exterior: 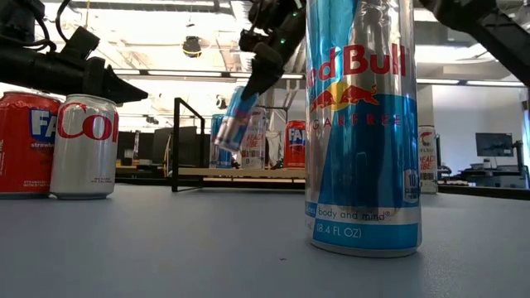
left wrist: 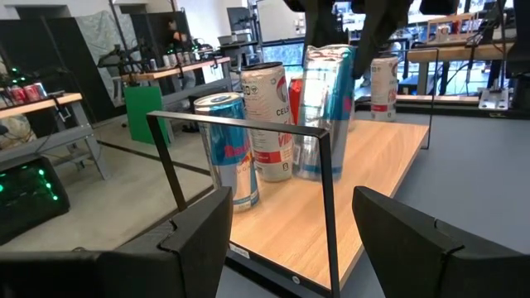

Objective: Place canned beverage on shelf
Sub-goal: Put the top blue soda can on the shelf aligned with the other blue soda can

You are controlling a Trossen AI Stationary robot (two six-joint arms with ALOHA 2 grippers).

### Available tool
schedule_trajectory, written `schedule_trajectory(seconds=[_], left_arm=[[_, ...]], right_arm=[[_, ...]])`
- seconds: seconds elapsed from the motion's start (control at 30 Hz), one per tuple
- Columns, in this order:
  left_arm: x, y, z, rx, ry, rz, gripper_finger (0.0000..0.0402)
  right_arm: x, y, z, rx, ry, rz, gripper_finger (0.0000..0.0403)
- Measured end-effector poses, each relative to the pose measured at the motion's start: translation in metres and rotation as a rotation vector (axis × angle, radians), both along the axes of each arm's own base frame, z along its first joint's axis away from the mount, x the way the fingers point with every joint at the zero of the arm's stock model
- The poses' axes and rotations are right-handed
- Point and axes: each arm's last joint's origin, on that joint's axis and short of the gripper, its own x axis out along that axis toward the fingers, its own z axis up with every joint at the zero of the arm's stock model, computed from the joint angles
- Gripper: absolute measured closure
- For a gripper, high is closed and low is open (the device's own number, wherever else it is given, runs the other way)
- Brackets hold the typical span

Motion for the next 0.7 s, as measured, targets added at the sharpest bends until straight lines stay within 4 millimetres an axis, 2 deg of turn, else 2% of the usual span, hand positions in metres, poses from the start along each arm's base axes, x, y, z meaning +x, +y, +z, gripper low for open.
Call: schedule_trajectory(seconds=[0.17,0.37,0.7], left_arm=[[0.000,0.000,0.000,0.000,0.000,0.000,0.0162],[0.000,0.000,0.000,0.000,0.000,0.000,0.0162],[0.000,0.000,0.000,0.000,0.000,0.000,0.0162]], right_arm=[[0.005,0.005,-0.009,0.014,0.091,0.039,0.0202],[-0.001,0.009,-0.010,0.033,0.184,0.038,0.0202],[-0.004,0.008,-0.013,-0.004,0.237,0.003,0.0184]])
